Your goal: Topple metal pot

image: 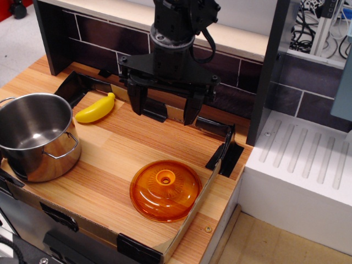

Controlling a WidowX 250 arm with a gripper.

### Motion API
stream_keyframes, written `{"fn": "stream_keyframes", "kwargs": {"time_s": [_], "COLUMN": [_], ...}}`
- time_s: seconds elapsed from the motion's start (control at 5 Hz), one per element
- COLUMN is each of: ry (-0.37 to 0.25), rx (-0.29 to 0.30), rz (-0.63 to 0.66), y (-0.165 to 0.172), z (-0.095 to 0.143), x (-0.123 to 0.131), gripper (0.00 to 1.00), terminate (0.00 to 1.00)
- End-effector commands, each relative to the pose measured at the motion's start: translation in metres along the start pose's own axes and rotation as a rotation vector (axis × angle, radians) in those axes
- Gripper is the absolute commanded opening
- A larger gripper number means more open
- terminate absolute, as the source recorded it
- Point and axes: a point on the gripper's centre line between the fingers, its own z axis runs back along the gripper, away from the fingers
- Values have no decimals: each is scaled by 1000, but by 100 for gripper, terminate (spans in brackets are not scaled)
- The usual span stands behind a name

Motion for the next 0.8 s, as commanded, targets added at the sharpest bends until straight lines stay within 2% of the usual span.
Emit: {"fn": "stream_keyframes", "kwargs": {"time_s": [0.0,0.2,0.4,0.6], "ry": [0,-4,11,-15], "rx": [0,1,33,38], "rz": [0,139,235,275], "y": [0,17,42,68], "z": [0,18,28,34], "x": [0,9,13,10], "gripper": [100,100,100,100], "terminate": [0,0,0,0]}}
